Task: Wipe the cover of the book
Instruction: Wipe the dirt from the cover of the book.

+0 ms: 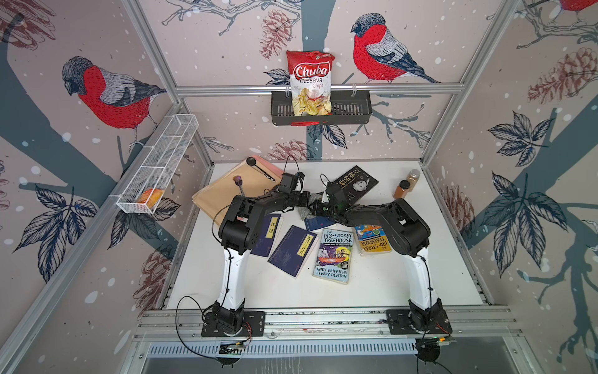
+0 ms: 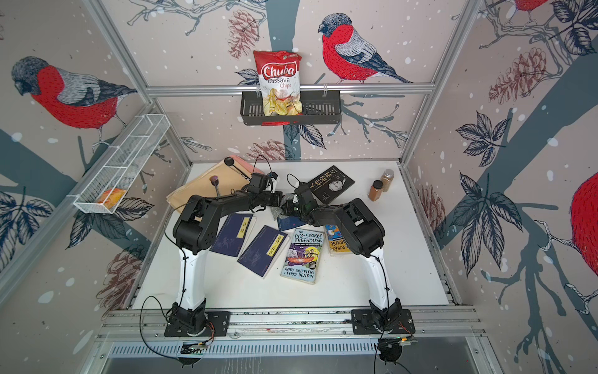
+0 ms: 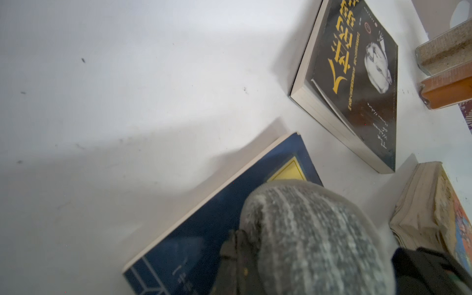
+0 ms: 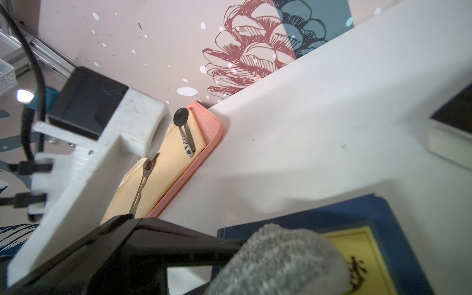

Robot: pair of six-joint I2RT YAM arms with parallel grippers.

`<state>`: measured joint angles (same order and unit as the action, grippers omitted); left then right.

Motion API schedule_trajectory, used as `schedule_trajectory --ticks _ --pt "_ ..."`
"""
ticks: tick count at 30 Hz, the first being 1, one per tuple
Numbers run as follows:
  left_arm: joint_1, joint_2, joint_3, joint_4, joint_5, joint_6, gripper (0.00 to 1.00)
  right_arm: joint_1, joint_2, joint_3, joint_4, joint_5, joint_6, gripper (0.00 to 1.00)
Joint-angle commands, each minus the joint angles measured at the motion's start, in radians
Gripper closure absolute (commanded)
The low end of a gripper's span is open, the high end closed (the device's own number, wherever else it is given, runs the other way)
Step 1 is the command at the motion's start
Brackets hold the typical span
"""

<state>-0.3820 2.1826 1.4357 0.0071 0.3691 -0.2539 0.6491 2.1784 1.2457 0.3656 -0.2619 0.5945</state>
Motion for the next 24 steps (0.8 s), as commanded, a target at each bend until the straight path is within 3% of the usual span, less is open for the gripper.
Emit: schedule_trajectory --ticks 1,8,24 --pt "0.006 0.014 0.035 -0.141 -0.005 0.025 1.0 0.015 -0.034 -0.058 -0.294 0.126 -0.045 0.89" --pt "0.006 0.022 0.046 -0.151 -0.03 0.033 1.0 0.043 -0.089 -0.128 -0.312 0.145 -0.065 0.89" --pt "0.016 0.006 0.024 -0.143 -0.028 0.032 1.0 -0.029 0.137 0.185 -0.371 0.125 -0.056 0.9"
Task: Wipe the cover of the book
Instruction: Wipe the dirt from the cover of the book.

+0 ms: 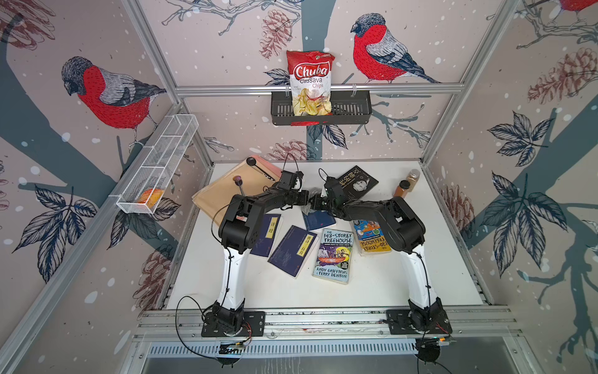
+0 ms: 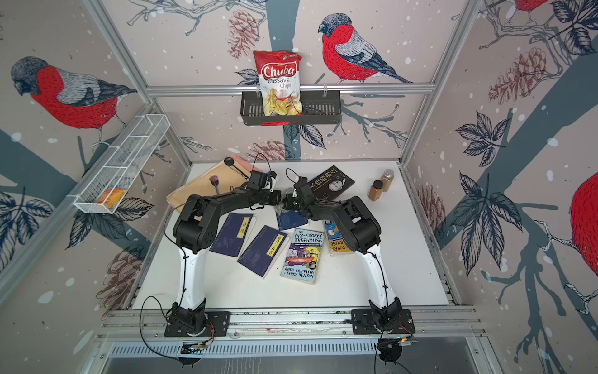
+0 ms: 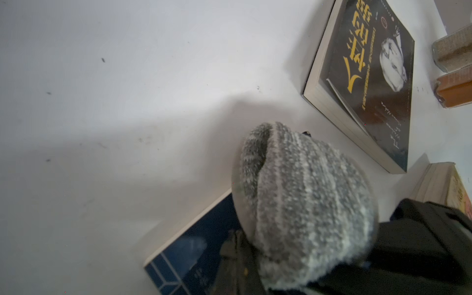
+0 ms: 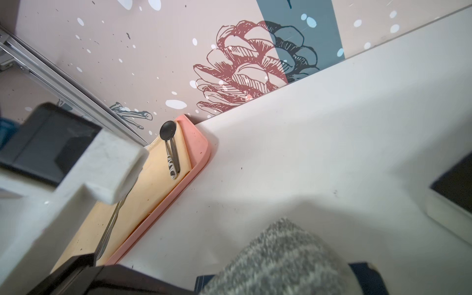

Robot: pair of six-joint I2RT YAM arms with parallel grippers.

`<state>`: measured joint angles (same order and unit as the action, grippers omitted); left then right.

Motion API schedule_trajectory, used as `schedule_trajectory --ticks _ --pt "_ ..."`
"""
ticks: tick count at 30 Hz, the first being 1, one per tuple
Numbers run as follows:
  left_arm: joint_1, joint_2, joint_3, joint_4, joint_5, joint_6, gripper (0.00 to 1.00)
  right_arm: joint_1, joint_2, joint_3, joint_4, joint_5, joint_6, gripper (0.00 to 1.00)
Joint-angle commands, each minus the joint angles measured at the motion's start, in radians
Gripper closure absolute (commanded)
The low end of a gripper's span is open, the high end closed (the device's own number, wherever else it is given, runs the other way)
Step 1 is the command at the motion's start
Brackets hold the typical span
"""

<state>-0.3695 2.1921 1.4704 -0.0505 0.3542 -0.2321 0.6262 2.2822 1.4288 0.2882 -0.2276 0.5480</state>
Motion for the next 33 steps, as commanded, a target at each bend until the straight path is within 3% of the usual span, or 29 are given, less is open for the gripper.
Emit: schedule_trajectory --ticks 1,16,33 --pt "0.003 -0.008 -0.011 -0.086 -0.016 0.01 1.0 -0.004 0.029 -0.001 -0.298 0.092 -0.014 0.9" --pt "0.023 -0.017 -0.01 -0.075 -0.02 0.007 1.0 0.061 -0.201 -0.262 -0.391 0.217 -0.106 0.89" --pt "0.024 -0.034 -0.053 -0.082 -0.022 0.017 1.0 0.003 0.112 0.142 -0.422 0.172 -0.092 0.9"
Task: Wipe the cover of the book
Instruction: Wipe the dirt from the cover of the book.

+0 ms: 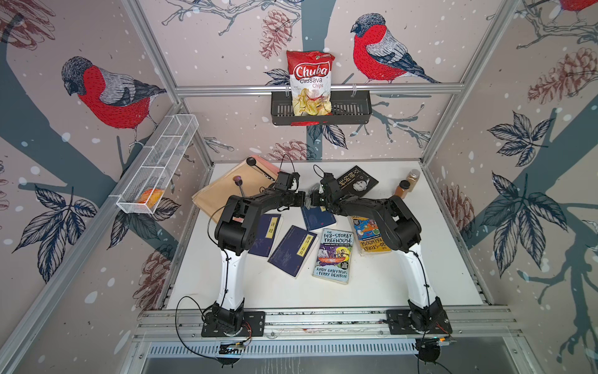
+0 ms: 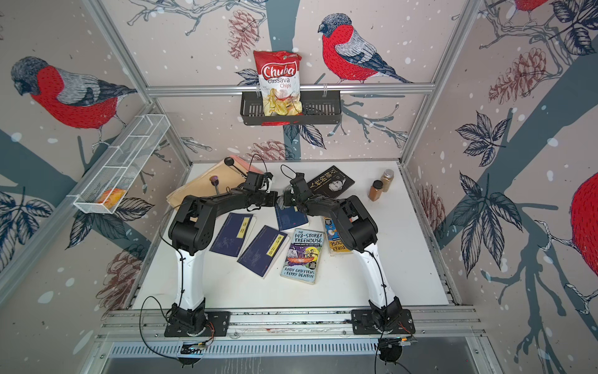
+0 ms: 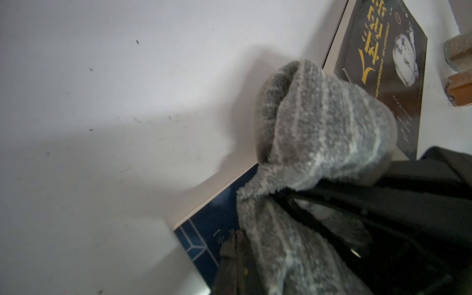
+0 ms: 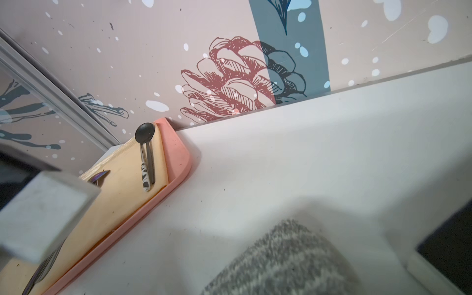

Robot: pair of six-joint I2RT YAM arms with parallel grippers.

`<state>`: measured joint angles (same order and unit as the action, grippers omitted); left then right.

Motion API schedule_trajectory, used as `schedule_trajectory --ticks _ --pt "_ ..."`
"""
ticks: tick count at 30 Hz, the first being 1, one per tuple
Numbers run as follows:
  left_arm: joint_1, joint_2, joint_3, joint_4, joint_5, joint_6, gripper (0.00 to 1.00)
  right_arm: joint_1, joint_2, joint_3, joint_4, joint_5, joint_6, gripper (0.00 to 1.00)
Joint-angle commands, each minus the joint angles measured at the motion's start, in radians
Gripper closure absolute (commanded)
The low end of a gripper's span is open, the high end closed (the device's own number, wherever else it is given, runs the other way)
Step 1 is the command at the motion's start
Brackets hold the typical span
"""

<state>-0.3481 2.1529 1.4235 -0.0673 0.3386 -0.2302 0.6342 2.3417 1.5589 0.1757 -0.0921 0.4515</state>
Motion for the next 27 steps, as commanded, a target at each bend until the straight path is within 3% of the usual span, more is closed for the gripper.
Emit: schedule_trajectory --ticks 1,9,16,23,27 --pt "0.003 0.008 -0.006 -0.065 -0.003 0.013 1.0 -0.005 0.063 0.03 -0.317 0.034 0.002 0.89" --pt "0.002 0.018 -0.006 -0.053 0.0 0.005 1.0 0.008 0.052 0.017 -0.31 0.023 -0.046 0.9" --pt "0.003 0.028 -0.008 -0.048 0.001 0.002 1.0 0.048 -0.096 -0.157 -0.268 0.044 -0.125 0.89" --pt "0.002 0.03 -0.011 -0.047 0.001 0.002 1.0 0.053 -0.223 -0.348 -0.271 0.05 -0.109 0.89" --pt "0.003 0.035 -0.012 -0.043 0.008 0.0 1.0 0.053 -0.225 -0.385 -0.25 0.026 -0.093 0.88"
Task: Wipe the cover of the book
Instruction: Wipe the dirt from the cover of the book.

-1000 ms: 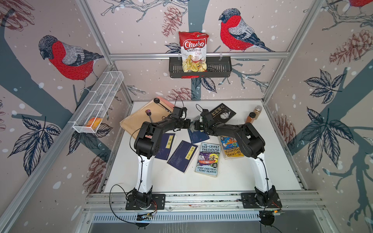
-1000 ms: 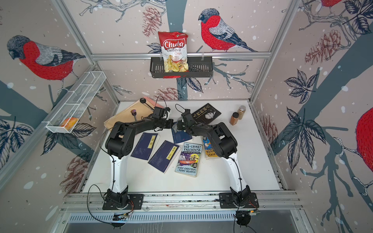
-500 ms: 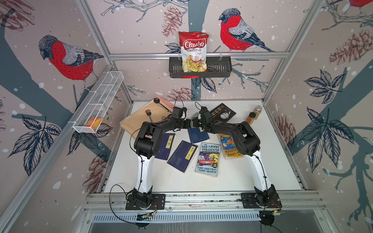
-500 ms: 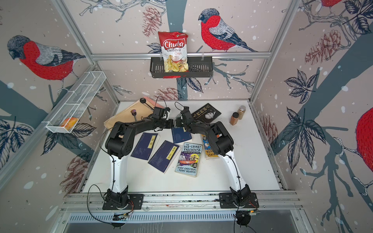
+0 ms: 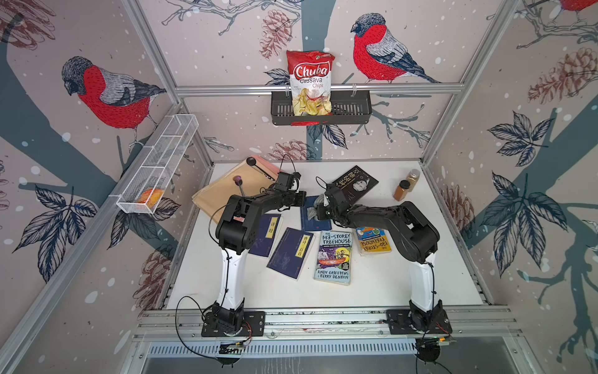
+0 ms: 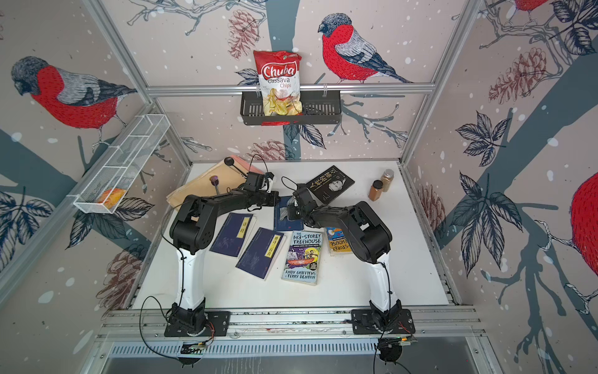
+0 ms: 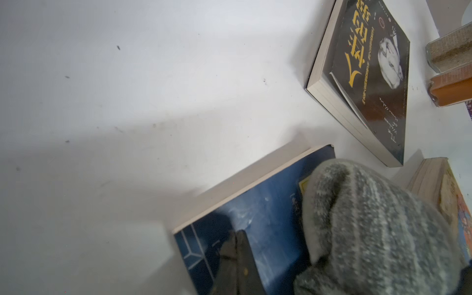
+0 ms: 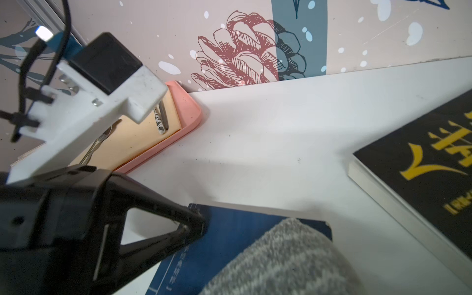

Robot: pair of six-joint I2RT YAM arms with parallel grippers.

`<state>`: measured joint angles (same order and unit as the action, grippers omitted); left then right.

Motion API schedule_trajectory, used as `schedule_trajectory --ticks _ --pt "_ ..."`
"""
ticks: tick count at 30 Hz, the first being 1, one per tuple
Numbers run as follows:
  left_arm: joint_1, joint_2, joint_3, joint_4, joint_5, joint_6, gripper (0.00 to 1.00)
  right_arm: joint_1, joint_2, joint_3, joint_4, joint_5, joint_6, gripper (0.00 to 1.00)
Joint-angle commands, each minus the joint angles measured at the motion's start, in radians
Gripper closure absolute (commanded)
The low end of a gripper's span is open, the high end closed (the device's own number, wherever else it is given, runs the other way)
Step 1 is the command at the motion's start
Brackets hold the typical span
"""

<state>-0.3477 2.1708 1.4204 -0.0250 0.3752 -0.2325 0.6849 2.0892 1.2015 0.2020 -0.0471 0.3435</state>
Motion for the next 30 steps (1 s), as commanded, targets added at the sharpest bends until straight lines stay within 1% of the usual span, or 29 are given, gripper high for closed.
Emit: schedule_trajectory --ticks 1,4,8,10,11,13,17,22,24,27,28,30 --pt "0.003 0.017 -0.011 -0.085 -0.029 0.002 1.0 0.001 0.04 -0.014 -0.277 -0.022 0.017 0.88" --pt "0.003 0.015 -0.013 -0.08 -0.025 0.001 1.0 -0.015 0.106 0.071 -0.269 -0.046 0.024 0.88" --pt "0.002 0.017 -0.004 -0.076 -0.016 -0.007 1.0 -0.049 0.234 0.274 -0.303 -0.069 0.049 0.89" --pt "0.001 0.013 -0.004 -0.072 -0.013 -0.008 1.0 -0.048 0.264 0.339 -0.326 -0.07 0.052 0.89" --pt "0.001 0.011 -0.003 -0.071 -0.012 -0.008 1.0 -0.043 0.259 0.348 -0.328 -0.072 0.047 0.89" --pt "0.001 0.007 -0.002 -0.075 -0.009 -0.004 1.0 -0.03 0.226 0.322 -0.315 -0.069 0.034 0.88" --pt "0.0 0.001 0.013 -0.085 -0.001 0.001 1.0 -0.007 0.106 0.203 -0.266 -0.064 0.009 0.82" --pt "0.001 -0.027 0.033 -0.1 -0.003 -0.003 1.0 -0.008 -0.027 0.111 -0.252 -0.133 0.016 0.77" --pt "0.001 -0.039 0.05 -0.111 -0.001 -0.001 0.99 -0.005 -0.048 0.112 -0.269 -0.144 0.014 0.76" --pt "0.001 -0.063 0.058 -0.116 0.002 -0.002 0.93 -0.004 -0.041 0.121 -0.268 -0.142 0.013 0.73" --pt "0.0 -0.07 0.058 -0.118 0.003 -0.002 0.92 -0.004 -0.035 0.124 -0.267 -0.147 0.012 0.71" --pt "-0.003 -0.089 0.05 -0.122 -0.001 0.0 0.9 -0.002 -0.029 0.128 -0.25 -0.172 0.017 0.63"
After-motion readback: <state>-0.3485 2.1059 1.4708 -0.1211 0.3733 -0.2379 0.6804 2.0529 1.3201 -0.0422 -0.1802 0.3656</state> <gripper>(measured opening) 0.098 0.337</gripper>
